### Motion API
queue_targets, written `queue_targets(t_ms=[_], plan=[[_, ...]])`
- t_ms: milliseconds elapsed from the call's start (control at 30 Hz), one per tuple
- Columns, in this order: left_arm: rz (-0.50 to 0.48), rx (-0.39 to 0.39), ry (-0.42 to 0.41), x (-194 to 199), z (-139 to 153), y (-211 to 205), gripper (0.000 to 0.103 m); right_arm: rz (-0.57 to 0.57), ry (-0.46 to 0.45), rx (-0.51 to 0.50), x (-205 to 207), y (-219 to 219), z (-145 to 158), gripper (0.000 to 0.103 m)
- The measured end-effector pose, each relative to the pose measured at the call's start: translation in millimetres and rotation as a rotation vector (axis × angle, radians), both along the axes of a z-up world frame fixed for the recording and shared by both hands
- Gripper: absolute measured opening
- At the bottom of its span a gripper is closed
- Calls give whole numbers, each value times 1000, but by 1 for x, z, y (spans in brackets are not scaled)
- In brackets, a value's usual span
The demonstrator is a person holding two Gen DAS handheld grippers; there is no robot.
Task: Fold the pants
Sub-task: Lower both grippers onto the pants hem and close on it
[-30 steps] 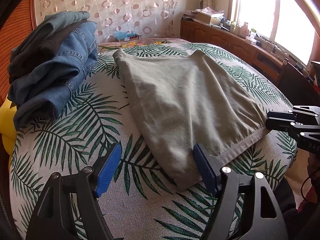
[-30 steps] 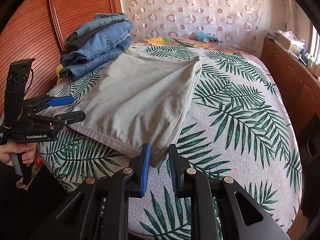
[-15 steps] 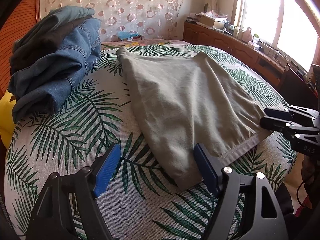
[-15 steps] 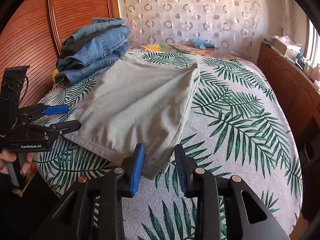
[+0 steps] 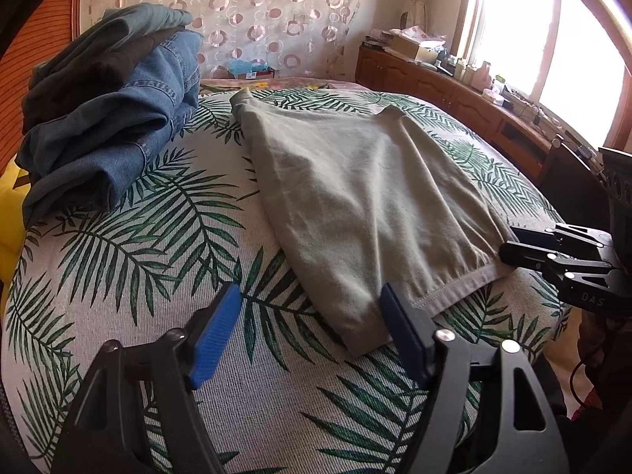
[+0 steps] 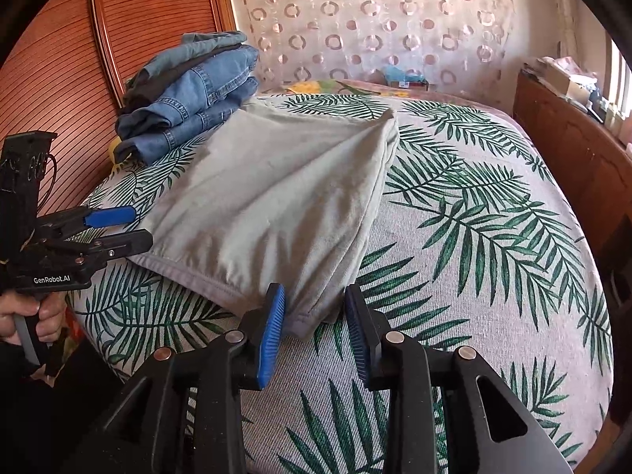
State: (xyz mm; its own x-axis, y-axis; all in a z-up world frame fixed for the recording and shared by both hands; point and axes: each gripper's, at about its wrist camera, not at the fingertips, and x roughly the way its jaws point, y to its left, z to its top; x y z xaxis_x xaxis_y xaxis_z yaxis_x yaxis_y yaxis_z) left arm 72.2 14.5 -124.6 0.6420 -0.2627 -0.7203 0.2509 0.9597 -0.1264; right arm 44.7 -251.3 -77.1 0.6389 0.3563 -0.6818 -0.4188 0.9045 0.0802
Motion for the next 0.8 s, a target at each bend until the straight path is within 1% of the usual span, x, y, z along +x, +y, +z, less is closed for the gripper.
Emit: queue_targets(t_ms=[33, 100, 133, 200, 233, 333, 433, 533, 600, 667, 733, 800], plan=[[-11, -16, 1, -2, 1, 0, 63, -1, -1, 0, -1, 1, 0, 33], [-21, -33, 3, -5, 2, 1, 53, 2, -5, -4, -1, 1, 0, 33], [-27, -38, 4, -6, 2, 1, 51, 3, -5, -1, -1, 0, 0, 33], [-36, -48, 9, -8, 3, 0, 42, 1, 0, 8, -1, -1, 0, 33], [-45, -55, 12, -10, 3, -2, 40, 1, 0, 8, 0, 0, 0, 33], [-74, -63, 19, -13, 4, -8, 38, -1, -4, 9, -1, 1, -1, 33], [-82, -56, 17, -13, 3, -12, 37, 0, -9, 9, -2, 3, -1, 33], [-82, -65, 18, -12, 3, -12, 32, 3, -12, 16, -3, 2, -2, 32], [-84, -60, 16, -12, 3, -13, 29, 5, -13, 17, -3, 3, -2, 30], [-82, -54, 14, -13, 4, -13, 29, 7, -13, 17, -3, 3, -3, 30], [-80, -68, 22, -11, 3, -11, 29, 11, -10, 26, -3, 2, -3, 29], [-88, -66, 25, -10, 3, -11, 29, 13, -3, 40, -1, 0, -3, 29]])
